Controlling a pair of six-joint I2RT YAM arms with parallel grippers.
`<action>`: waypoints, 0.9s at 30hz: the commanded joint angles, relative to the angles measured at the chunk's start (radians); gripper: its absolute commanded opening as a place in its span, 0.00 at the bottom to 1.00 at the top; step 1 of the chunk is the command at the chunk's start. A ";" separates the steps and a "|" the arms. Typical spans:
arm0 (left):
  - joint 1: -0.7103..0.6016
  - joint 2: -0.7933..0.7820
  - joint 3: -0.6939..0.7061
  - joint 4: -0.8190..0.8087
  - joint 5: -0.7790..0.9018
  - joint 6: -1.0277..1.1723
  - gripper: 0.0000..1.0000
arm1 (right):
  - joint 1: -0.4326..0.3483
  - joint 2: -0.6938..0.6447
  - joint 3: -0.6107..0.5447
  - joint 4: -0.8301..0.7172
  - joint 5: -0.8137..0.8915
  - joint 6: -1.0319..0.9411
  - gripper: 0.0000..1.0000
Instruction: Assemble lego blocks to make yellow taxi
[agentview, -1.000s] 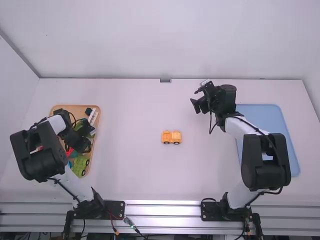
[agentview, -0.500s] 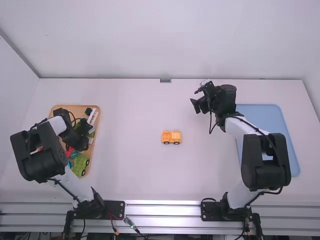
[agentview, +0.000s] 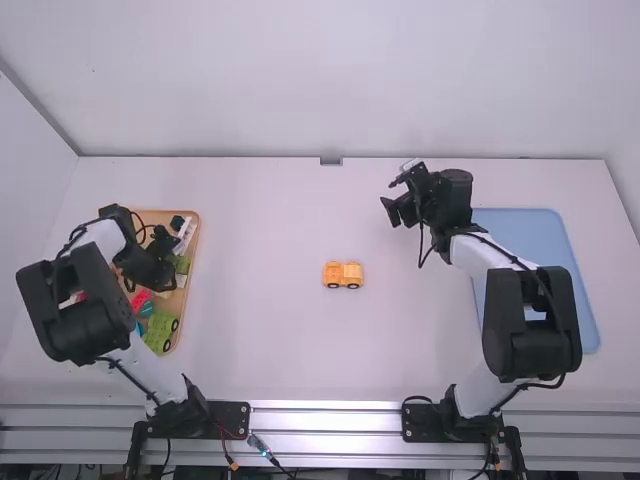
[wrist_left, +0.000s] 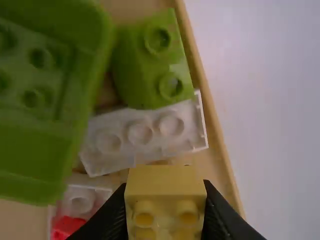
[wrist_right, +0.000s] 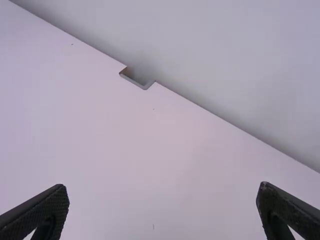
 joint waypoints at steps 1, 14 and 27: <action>-0.039 0.000 0.016 0.000 0.026 -0.006 0.03 | -0.001 0.000 0.005 -0.002 -0.002 0.006 0.99; -0.383 -0.021 0.018 0.062 0.005 0.031 0.02 | -0.001 0.000 0.005 -0.028 -0.002 0.002 0.99; -0.762 -0.010 0.018 0.135 0.015 0.192 0.02 | -0.001 0.000 0.004 -0.101 -0.002 0.002 0.99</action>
